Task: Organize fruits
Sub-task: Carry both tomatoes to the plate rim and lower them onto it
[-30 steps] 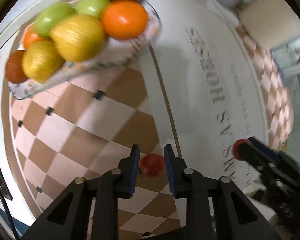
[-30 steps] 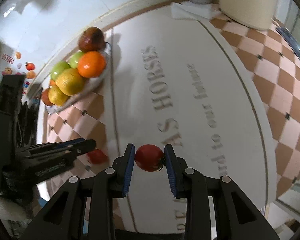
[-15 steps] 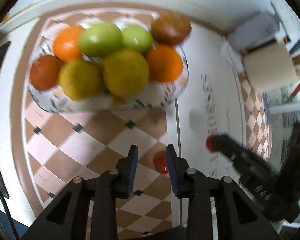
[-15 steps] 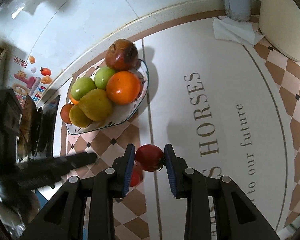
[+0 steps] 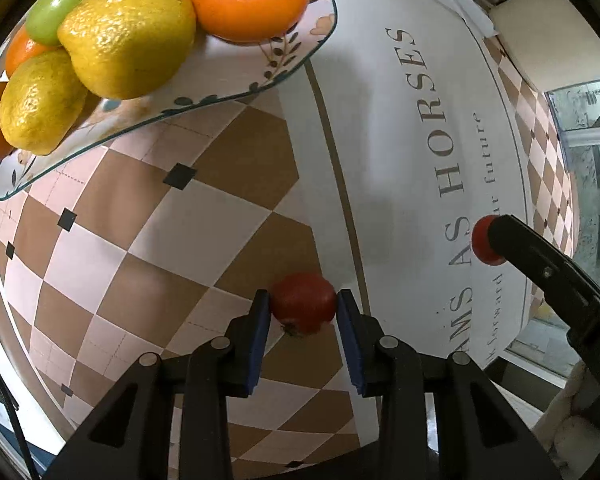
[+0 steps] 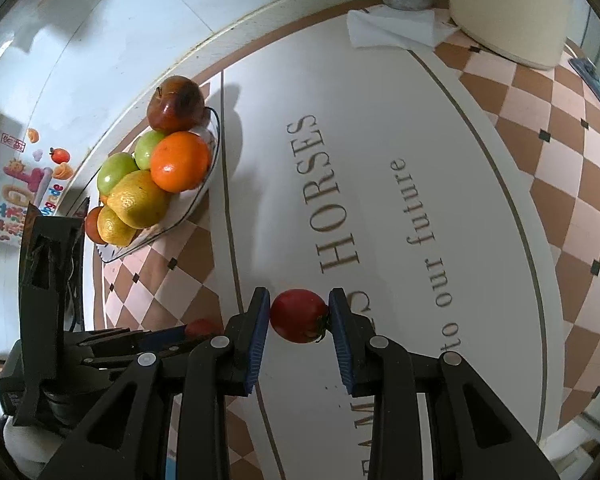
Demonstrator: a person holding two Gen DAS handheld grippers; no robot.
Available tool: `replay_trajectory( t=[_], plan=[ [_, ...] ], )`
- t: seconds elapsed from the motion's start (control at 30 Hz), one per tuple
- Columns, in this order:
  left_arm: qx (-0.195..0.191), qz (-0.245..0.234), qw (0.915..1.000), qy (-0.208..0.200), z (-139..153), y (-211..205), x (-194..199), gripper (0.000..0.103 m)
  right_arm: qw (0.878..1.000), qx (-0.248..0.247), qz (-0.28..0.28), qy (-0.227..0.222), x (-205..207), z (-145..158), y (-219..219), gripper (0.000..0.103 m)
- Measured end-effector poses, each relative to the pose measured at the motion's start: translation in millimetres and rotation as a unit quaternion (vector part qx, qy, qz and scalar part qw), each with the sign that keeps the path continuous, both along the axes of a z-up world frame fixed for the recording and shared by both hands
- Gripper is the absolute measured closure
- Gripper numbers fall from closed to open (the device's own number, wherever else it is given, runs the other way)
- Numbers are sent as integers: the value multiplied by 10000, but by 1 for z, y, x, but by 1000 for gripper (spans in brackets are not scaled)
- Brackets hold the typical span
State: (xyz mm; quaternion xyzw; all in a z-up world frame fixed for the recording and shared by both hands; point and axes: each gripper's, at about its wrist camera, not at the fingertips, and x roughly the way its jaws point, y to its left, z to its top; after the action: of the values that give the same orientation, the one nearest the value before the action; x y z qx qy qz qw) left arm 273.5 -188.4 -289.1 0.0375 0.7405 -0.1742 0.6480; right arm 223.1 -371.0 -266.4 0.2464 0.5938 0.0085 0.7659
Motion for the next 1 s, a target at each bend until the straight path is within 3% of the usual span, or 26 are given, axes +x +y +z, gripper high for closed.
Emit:
replay_trajectory(
  t=[0.17,0.3,0.37,0.43,0.53,0.63,0.87,1.0],
  plan=[
    [40,-8,9997,-250,2,-5,-2,74,10000,-8,21,-47,-3,2,3,70],
    [-186,301,9984,-442,27,8,2,74,9998,158,-7,-141,1,5,4,70],
    [-420,599,9955,-607,47,21,11,74,9985,513,-81,-200,7,4,4,70],
    [-635,951,9910,-696,62,35,22,74,9917,1238,-253,-218,19,-3,4,70],
    [-865,1447,9836,-636,65,57,43,74,9725,2266,-509,-186,43,-20,10,70],
    [-1055,1992,9731,-484,58,74,56,74,9613,2693,-573,-94,66,-34,19,70],
    [-1401,2800,9495,-198,39,89,75,74,9602,2739,-553,9,100,-46,34,70],
    [-1437,2923,9451,-262,34,84,76,73,9627,2659,-495,96,110,-43,36,67]
  ],
)
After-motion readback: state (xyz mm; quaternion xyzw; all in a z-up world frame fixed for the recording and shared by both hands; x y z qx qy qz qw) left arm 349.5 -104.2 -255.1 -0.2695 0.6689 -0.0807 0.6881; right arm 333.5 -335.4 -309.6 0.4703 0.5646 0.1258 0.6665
